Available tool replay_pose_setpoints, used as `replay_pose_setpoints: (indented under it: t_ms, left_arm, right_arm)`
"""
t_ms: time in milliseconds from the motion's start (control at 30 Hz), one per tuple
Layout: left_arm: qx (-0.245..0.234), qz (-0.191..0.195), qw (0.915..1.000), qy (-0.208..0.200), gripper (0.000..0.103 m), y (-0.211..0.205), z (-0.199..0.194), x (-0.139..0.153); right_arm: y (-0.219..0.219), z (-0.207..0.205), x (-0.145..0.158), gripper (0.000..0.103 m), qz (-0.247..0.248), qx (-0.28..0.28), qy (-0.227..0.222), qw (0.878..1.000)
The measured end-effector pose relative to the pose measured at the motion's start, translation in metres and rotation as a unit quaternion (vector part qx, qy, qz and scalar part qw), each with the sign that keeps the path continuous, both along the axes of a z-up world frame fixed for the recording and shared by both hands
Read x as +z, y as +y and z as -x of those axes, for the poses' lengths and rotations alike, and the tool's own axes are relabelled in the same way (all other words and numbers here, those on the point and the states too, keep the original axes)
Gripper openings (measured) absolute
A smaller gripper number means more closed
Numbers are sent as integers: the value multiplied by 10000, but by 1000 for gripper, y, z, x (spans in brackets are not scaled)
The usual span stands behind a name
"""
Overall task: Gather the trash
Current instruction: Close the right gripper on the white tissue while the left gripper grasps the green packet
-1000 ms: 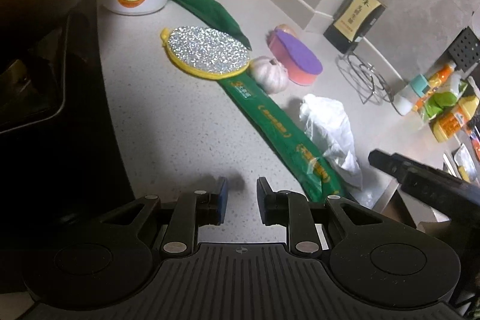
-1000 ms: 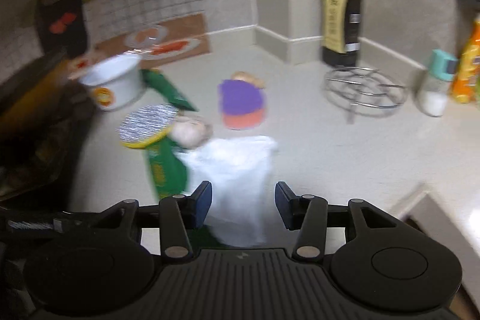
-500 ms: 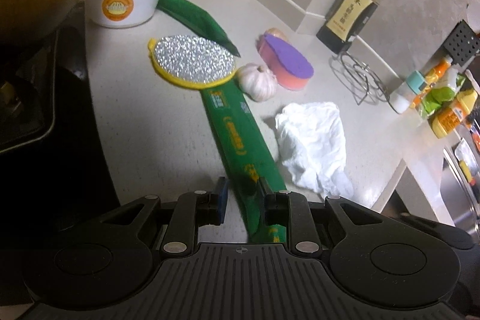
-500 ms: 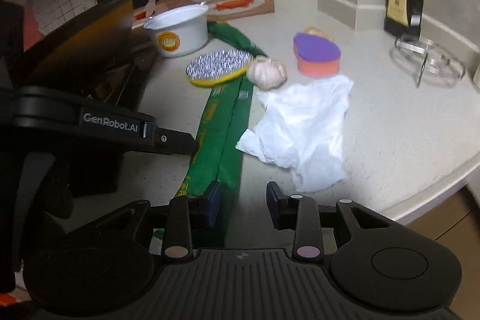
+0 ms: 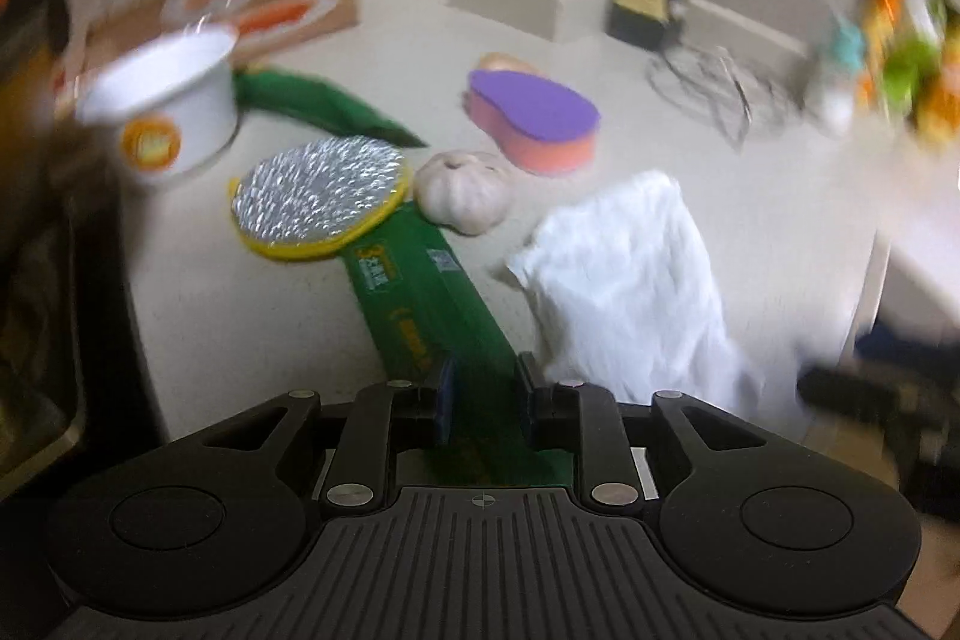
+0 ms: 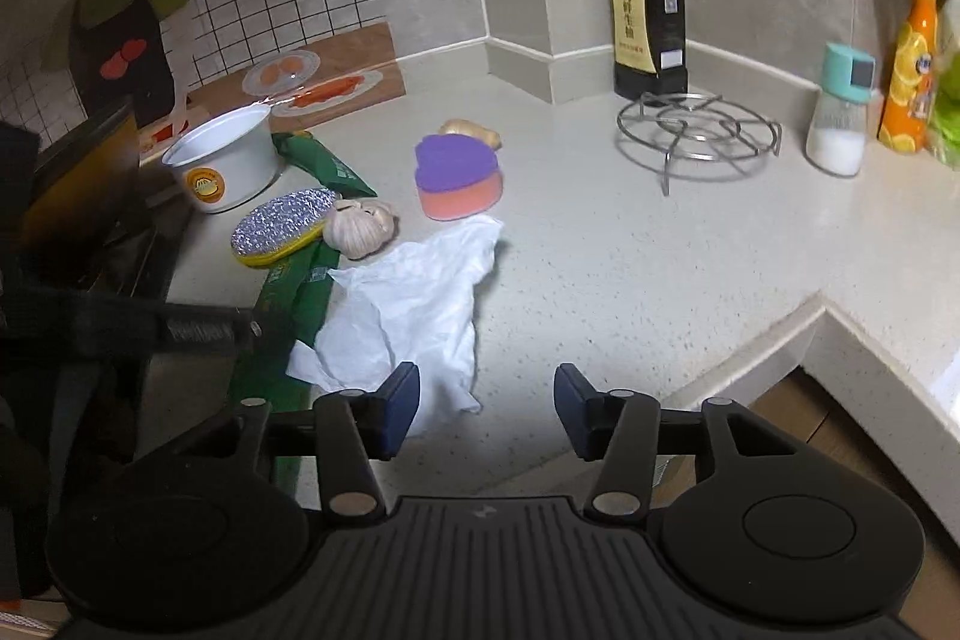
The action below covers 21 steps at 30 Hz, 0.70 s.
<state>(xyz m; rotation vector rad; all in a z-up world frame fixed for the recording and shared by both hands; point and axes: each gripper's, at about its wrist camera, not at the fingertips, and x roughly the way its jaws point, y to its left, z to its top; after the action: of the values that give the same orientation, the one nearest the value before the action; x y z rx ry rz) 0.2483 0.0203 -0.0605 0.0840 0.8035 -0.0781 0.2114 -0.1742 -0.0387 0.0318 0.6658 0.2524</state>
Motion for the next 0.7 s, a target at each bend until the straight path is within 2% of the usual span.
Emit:
replay_pose_setpoints:
  t_ms: [100,267,367,500,600,633,667,700]
  left_arm:
    - [-117,-332,9994,-58,31,-4,12,-3]
    - [34,-292,9996,22,32,16,33,-3]
    - [260,-119,9996,82,33,29,40,-1]
    - [559,385,9976,123,30,47,44,4]
    - [719,908,9933,65,29,59,46,7]
    - [771,966,9923,26,29,61,45,8]
    - [800,965,9921,-14,29,61,44,8]
    - [804,926,9925,-29,29,60,43,8]
  right_arm:
    - [1,-8,-6,50,83,51,0,10000]
    - [15,-28,-3,53,267,352,-200,9988]
    - [30,-44,1,64,350,612,-373,9968]
    - [52,-69,-7,66,441,950,-293,9941]
    - [63,-83,-20,66,464,956,-19,9943]
    - [64,-84,-23,66,434,936,32,9947]
    - [63,-84,-26,61,381,915,48,9951]
    - [62,-83,-27,40,360,908,46,9952]
